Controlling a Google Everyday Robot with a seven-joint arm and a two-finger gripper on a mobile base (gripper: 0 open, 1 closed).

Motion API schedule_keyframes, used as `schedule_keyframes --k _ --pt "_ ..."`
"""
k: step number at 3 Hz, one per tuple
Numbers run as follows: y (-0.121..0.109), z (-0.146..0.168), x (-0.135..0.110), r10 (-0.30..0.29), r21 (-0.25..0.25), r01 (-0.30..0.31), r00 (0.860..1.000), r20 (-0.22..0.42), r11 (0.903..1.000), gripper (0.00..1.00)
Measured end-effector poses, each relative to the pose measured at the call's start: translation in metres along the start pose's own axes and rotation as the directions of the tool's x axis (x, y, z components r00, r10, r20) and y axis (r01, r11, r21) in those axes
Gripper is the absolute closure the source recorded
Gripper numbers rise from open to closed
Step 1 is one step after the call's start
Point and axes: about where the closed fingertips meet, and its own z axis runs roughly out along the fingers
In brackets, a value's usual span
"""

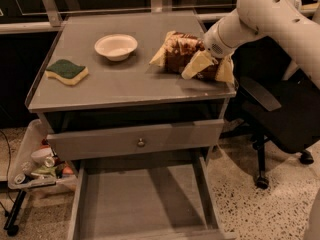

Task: Pick brown chip bag from middle drawer and place on counter

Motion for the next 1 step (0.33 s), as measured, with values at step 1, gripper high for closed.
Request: schedule_keyframes --k 1 --pt "0.0 0.0 0.0 0.0 0.0 0.0 1.0 0.0 1.0 0.0"
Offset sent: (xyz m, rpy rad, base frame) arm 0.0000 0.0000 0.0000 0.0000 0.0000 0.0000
